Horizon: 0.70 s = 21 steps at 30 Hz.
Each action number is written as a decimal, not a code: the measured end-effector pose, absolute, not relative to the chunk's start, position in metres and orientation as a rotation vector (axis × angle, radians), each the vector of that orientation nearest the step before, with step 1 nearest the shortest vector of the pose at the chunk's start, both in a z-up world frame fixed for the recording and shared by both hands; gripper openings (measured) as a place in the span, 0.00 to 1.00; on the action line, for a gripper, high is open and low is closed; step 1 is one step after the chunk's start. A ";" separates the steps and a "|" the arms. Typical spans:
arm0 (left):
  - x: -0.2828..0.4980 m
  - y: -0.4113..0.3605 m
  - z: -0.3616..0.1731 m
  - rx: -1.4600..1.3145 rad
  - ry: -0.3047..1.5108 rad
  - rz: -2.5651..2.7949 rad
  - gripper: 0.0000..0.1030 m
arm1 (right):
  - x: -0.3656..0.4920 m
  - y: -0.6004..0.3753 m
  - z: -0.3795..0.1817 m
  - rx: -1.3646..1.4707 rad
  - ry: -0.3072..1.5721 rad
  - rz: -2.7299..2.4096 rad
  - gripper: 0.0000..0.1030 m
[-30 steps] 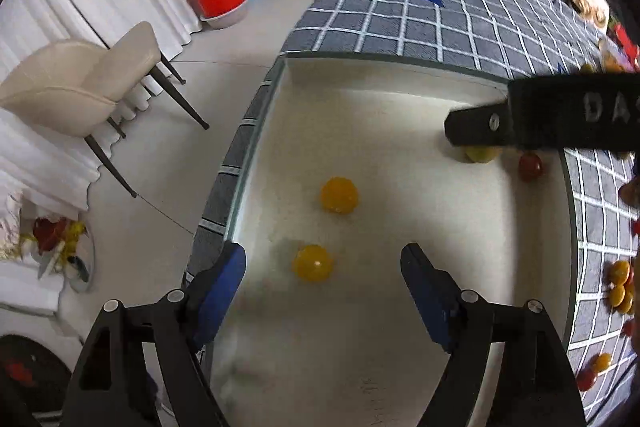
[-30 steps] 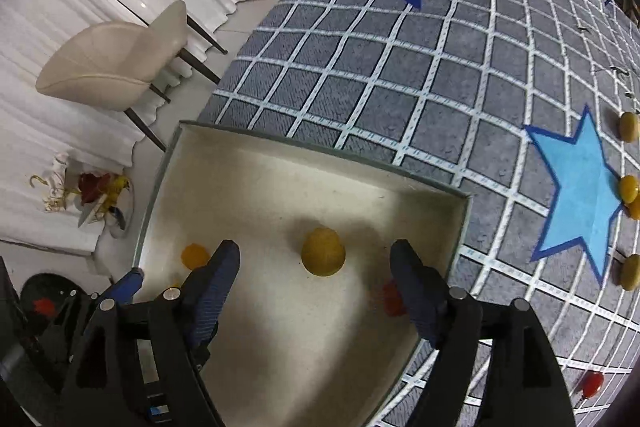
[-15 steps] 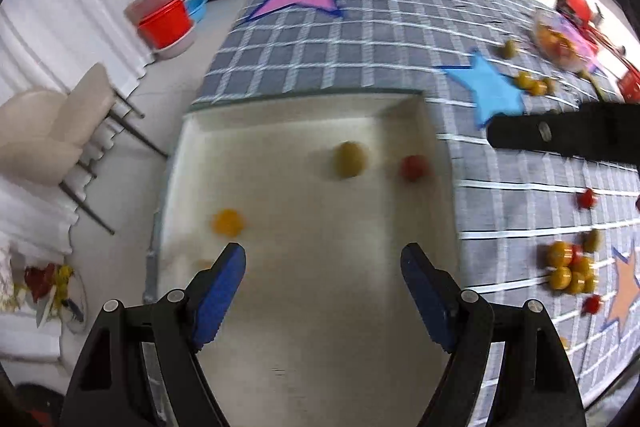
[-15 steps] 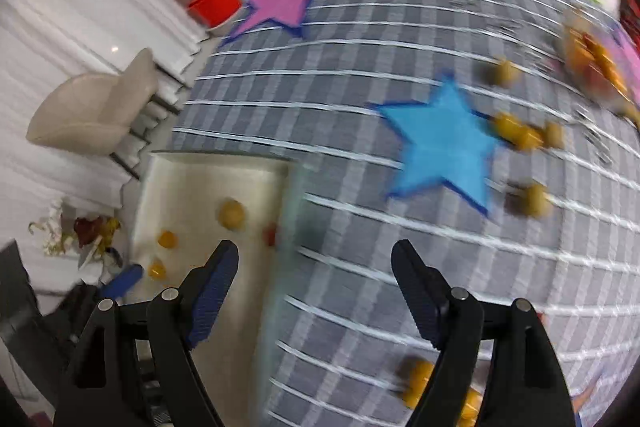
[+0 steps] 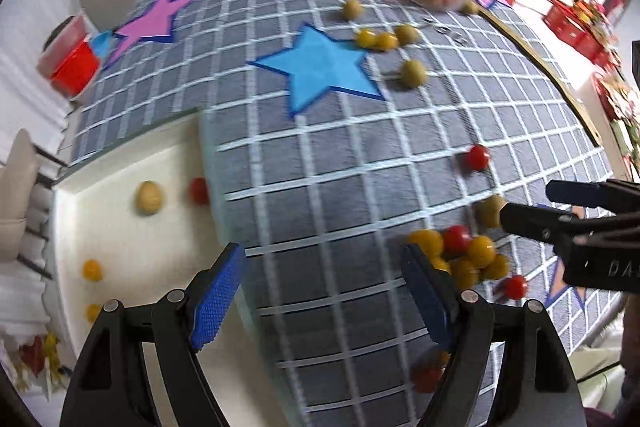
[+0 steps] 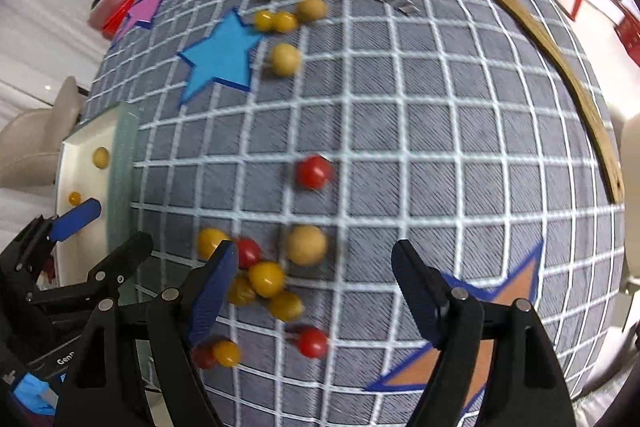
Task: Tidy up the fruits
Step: 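Move both tools back to the fruit cluster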
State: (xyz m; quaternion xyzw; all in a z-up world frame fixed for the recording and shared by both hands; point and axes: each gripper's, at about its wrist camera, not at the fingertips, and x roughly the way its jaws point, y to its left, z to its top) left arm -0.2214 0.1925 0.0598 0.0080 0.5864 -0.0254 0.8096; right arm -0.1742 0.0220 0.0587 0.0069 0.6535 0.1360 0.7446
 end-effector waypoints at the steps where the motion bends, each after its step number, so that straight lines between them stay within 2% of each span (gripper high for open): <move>1: -0.221 0.189 0.058 0.020 1.256 -0.068 0.79 | -0.176 0.019 0.057 0.022 1.433 0.294 0.77; 2: -0.219 0.184 0.054 0.026 1.263 -0.085 0.79 | -0.176 0.018 0.056 0.029 1.434 0.293 0.74; 4: -0.217 0.177 0.050 0.035 1.271 -0.109 0.79 | -0.178 0.012 0.053 0.052 1.444 0.300 0.62; 7: -0.215 0.167 0.045 0.056 1.282 -0.141 0.79 | -0.178 0.008 0.048 0.099 1.465 0.319 0.54; 11: -0.211 0.159 0.038 0.065 1.303 -0.161 0.79 | -0.178 0.007 0.042 0.141 1.485 0.350 0.50; 16: -0.207 0.154 0.034 0.069 1.311 -0.162 0.79 | -0.174 0.008 0.035 0.174 1.503 0.370 0.35; 21: -0.206 0.150 0.032 0.075 1.309 -0.164 0.79 | -0.170 0.016 0.029 0.175 1.527 0.382 0.33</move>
